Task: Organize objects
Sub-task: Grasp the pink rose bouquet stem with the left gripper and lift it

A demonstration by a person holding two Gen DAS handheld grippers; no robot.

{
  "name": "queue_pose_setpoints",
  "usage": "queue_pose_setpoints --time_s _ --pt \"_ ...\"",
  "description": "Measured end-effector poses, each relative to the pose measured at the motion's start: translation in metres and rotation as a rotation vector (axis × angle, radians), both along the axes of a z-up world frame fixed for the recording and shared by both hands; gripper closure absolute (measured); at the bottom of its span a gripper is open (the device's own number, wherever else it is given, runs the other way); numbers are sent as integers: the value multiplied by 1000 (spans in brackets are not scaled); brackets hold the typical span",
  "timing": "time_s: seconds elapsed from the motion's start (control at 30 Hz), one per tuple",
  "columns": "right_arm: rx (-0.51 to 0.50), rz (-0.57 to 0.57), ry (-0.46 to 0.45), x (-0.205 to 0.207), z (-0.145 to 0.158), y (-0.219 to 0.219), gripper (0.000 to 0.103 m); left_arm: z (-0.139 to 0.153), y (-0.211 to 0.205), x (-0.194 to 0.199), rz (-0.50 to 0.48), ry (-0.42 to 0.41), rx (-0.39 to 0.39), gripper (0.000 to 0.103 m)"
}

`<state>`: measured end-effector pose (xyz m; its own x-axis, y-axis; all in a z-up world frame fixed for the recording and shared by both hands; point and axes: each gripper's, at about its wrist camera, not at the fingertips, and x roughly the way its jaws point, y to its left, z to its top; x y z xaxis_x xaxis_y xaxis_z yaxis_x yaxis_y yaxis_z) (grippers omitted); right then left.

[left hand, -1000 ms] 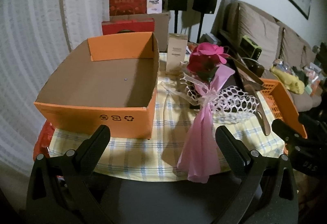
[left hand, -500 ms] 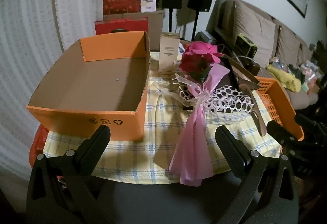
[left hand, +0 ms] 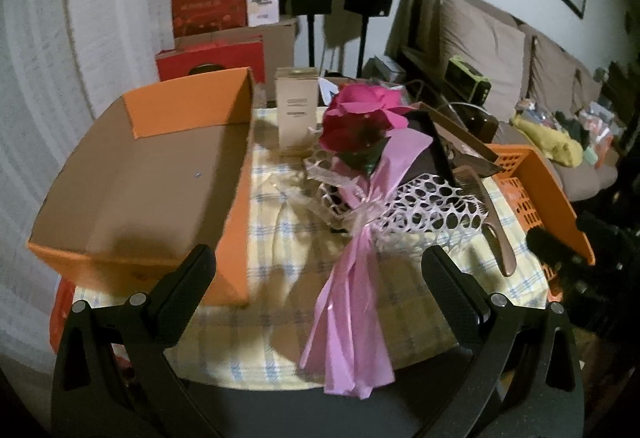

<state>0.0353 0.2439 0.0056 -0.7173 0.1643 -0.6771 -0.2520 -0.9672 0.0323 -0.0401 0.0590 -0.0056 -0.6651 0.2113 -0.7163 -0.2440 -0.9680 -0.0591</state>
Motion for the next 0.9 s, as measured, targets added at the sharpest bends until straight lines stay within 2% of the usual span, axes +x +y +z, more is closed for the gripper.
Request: queue_pose_setpoints --time_s 0.3,0.4,0.47,0.77,0.9 --pt "-12 -68 14 -5 10 47 1 -7 30 -28 -56 -27 -22 1" --pt "-22 -87 12 -4 8 59 1 -12 39 -38 -79 -55 -18 9" --pt "-30 -95 5 -5 4 63 1 -18 45 -47 -87 -83 -16 10" --pt "-48 -81 -34 -6 -12 65 1 -26 62 -76 -73 -94 -51 10" --pt "-53 -67 -46 -9 -18 60 1 -36 67 -89 -59 -115 -76 20"
